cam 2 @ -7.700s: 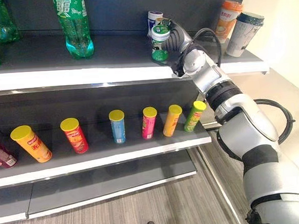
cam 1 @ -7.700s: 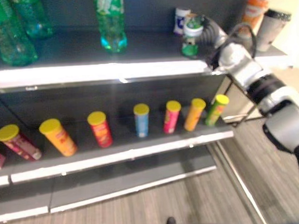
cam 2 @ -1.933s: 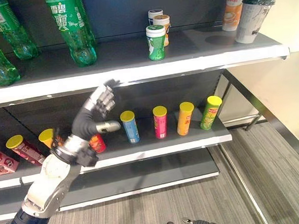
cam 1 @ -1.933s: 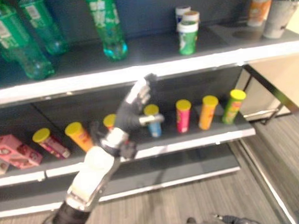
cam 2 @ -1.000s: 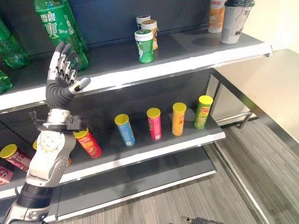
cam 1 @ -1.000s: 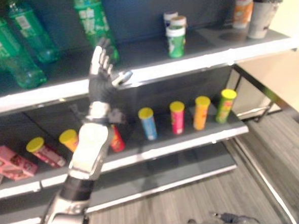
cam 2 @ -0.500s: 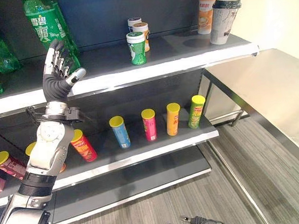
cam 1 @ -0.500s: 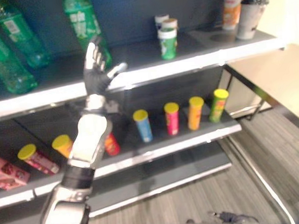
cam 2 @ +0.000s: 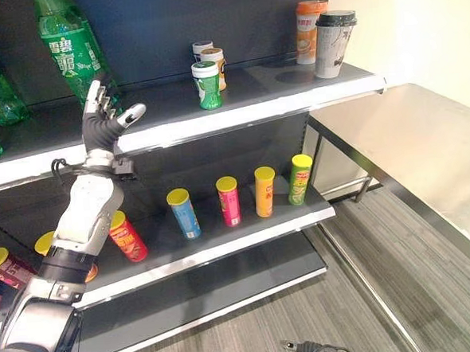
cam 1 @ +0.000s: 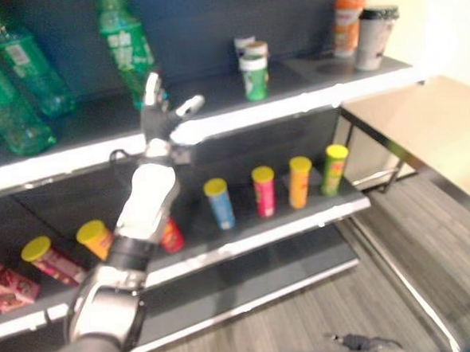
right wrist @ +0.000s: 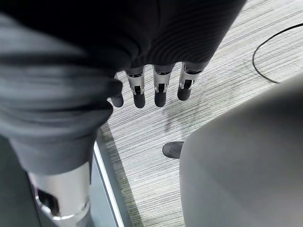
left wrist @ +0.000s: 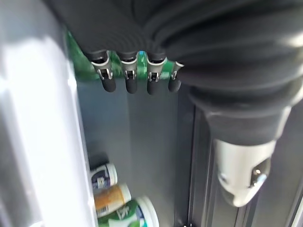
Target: Put the goods on the table back onto the shelves and tidy them up.
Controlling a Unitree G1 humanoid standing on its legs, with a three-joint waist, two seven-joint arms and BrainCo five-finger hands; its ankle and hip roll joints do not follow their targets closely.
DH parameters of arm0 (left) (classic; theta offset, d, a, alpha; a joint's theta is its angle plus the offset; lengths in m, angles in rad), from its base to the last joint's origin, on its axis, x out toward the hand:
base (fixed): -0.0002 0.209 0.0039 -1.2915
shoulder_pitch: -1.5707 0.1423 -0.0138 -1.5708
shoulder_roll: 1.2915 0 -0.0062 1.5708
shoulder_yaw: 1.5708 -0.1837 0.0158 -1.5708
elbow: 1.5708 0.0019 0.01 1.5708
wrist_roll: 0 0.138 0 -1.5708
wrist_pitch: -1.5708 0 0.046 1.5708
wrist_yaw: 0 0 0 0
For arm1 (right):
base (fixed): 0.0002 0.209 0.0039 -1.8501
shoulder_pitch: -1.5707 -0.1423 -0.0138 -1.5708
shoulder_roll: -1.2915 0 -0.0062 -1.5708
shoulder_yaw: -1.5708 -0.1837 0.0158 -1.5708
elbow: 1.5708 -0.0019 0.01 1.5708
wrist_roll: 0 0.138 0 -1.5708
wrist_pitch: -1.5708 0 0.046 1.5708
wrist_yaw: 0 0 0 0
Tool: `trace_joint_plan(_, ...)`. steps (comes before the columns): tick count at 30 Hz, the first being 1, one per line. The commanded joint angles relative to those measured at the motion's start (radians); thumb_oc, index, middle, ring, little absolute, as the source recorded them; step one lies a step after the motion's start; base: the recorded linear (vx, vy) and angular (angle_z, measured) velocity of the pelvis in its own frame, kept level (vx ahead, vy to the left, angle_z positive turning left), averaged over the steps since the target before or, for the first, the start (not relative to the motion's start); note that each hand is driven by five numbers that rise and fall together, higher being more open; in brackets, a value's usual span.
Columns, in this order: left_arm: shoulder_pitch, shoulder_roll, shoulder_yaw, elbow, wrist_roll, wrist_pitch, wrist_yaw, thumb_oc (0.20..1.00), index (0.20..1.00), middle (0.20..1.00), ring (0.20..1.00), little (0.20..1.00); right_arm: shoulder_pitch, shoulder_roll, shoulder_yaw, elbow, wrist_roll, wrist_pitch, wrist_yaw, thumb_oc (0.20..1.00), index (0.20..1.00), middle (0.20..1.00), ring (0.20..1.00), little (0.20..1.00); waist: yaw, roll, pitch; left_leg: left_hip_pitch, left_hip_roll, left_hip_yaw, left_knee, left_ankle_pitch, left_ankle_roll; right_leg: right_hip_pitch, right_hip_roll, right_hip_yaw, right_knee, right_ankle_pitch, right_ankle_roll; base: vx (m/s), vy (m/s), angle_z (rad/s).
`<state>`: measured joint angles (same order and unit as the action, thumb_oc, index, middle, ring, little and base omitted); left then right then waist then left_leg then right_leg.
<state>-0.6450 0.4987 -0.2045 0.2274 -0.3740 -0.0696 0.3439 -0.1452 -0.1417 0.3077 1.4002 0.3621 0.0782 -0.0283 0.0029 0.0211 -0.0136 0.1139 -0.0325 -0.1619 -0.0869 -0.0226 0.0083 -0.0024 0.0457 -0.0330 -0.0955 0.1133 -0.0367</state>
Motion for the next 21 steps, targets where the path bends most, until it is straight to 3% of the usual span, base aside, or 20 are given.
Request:
trace_joint_plan(1, -0.178, 0.044, -0.027, 0.148, -0.048, -0.014, 0.013, 1.000, 1.000, 1.000, 1.000, 1.000, -0.042, 0.053, 0.029, 0.042, -0.023, 0.006, 0.006, 1.000, 1.000, 1.000, 1.000, 1.000, -0.035, -0.007, -0.005, 0.017, 0.074, 0.032, 0.000, -0.086, -0.061, 0.114, -0.075, 0.068, 0.008, -0.136, 0.119, 0.01, 0.001, -0.05)
trace_joint_plan(8, -0.249, 0.018, -0.065, 0.193, -0.068, -0.012, 0.018, 1.000, 1.000, 1.000, 1.000, 1.000, -0.047, 0.054, 0.035, 0.041, -0.015, 0.007, 0.003, 1.000, 1.000, 1.000, 1.000, 1.000, -0.041, -0.003, -0.003, 0.015, 0.072, 0.036, 0.000, -0.086, -0.060, 0.112, -0.077, 0.069, 0.008, -0.137, 0.121, 0.00, 0.000, 0.00)
trace_joint_plan(21, -0.331, -0.135, -0.126, 0.199, -0.038, 0.005, 0.021, 1.000, 1.000, 1.000, 1.000, 1.000, -0.055, 0.066, 0.045, 0.050, 0.008, 0.005, -0.003, 1.000, 1.000, 1.000, 1.000, 1.000, -0.054, -0.006, 0.006, 0.022, 0.070, 0.043, 0.000, -0.090, -0.058, 0.114, -0.079, 0.077, 0.008, -0.136, 0.120, 0.00, -0.001, 0.00)
